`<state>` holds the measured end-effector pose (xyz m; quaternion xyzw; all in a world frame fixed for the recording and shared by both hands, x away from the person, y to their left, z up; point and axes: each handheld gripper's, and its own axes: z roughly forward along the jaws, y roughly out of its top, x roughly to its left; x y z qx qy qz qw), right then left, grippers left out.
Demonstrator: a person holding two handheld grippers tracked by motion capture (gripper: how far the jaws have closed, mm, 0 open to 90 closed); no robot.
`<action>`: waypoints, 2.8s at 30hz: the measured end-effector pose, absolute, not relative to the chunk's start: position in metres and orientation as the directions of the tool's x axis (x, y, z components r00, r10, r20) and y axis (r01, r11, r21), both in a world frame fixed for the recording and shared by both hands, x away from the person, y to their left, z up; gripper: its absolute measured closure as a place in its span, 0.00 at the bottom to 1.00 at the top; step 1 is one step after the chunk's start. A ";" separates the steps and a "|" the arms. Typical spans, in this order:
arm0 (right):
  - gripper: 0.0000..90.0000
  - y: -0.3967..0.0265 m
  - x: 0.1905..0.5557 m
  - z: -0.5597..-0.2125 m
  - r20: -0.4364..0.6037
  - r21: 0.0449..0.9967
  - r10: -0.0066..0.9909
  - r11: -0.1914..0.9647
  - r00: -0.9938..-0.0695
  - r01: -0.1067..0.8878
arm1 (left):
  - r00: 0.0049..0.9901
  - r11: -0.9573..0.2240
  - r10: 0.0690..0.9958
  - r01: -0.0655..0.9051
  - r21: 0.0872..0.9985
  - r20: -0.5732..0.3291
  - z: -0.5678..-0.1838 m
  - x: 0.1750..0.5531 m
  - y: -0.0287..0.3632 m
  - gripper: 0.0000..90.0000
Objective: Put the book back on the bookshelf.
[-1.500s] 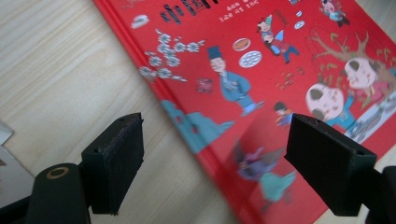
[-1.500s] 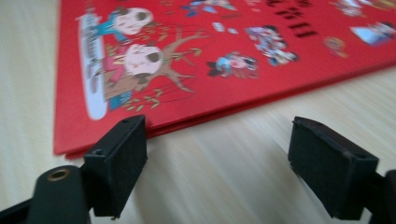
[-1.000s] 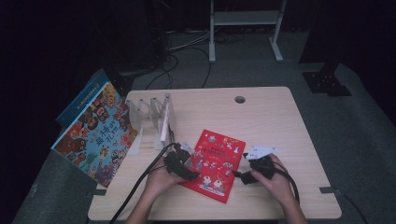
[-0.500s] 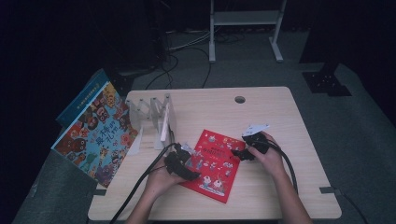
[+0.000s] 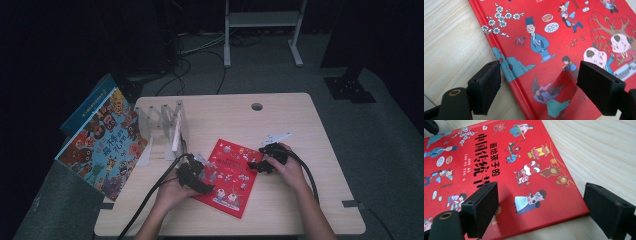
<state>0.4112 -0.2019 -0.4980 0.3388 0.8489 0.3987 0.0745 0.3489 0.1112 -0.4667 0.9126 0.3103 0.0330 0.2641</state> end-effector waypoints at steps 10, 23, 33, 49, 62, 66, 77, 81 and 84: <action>0.14 -0.190 0.373 -0.500 0.132 0.746 0.674 0.416 -0.727 0.521 | 0.793 -0.657 0.601 0.561 0.504 -0.098 -0.466 0.350 0.116 0.20; 0.14 -0.161 0.324 -0.498 0.102 0.741 0.696 0.424 -0.710 0.521 | 0.788 -0.662 0.609 0.567 0.490 -0.090 -0.470 0.352 0.117 0.17; 0.16 -0.165 0.301 -0.492 0.015 0.743 0.682 0.482 -0.731 0.465 | 0.785 -0.646 0.604 0.584 0.492 -0.140 -0.473 0.354 0.120 0.16; 0.15 -0.161 0.264 -0.502 -0.009 0.731 0.670 0.511 -0.742 0.453 | 0.800 -0.652 0.585 0.563 0.508 -0.135 -0.475 0.353 0.120 0.12; 0.00 -0.134 0.259 -0.505 -0.011 0.714 0.665 0.528 -0.747 0.460 | 0.803 -0.626 0.583 0.541 0.561 -0.123 -0.481 0.349 0.121 0.05; 0.00 -0.133 0.259 -0.505 -0.013 0.714 0.664 0.530 -0.748 0.458 | 0.800 -0.616 0.589 0.538 0.576 -0.117 -0.483 0.347 0.122 0.02; 0.00 -0.129 0.254 -0.505 -0.003 0.711 0.670 0.523 -0.743 0.470 | 0.782 -0.588 0.613 0.548 0.595 -0.114 -0.486 0.339 0.122 0.00; 0.00 -0.128 0.253 -0.505 -0.004 0.711 0.670 0.524 -0.743 0.469 | 0.767 -0.579 0.633 0.561 0.592 -0.107 -0.486 0.338 0.119 0.00; 0.00 -0.128 0.253 -0.505 -0.003 0.711 0.670 0.524 -0.742 0.470 | 0.751 -0.563 0.652 0.573 0.595 -0.106 -0.486 0.337 0.117 0.00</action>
